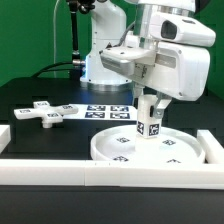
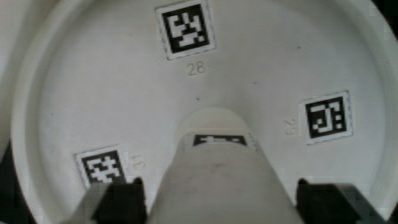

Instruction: Assemble round table

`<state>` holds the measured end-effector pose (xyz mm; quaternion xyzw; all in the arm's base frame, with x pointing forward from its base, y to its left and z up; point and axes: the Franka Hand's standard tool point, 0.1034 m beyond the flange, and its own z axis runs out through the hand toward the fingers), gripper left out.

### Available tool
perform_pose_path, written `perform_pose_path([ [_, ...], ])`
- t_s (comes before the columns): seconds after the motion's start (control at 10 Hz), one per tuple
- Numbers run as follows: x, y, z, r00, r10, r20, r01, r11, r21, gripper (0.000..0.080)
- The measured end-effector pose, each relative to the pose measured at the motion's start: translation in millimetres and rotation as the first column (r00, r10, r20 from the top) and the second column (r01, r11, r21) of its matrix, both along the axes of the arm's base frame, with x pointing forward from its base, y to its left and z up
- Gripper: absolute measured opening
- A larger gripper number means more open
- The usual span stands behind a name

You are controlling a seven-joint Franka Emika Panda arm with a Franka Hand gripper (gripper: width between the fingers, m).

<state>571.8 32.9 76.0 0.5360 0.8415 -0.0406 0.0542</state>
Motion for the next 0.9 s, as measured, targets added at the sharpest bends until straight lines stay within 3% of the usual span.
perform_pose_path([
  [0.3,-0.4,-0.7,-0.2,0.999,-0.051,0.004,0.051,0.999,0.002,0.0409],
  [0.5,-2.1,-1.8,-0.7,0.975,-0.222,0.011,0.222,0.975,0.008,0.0409],
  [0.9,-6.8,-0.2,-1.7,0.774,-0.632,0.033,0.632,0.775,0.016,0.0409],
])
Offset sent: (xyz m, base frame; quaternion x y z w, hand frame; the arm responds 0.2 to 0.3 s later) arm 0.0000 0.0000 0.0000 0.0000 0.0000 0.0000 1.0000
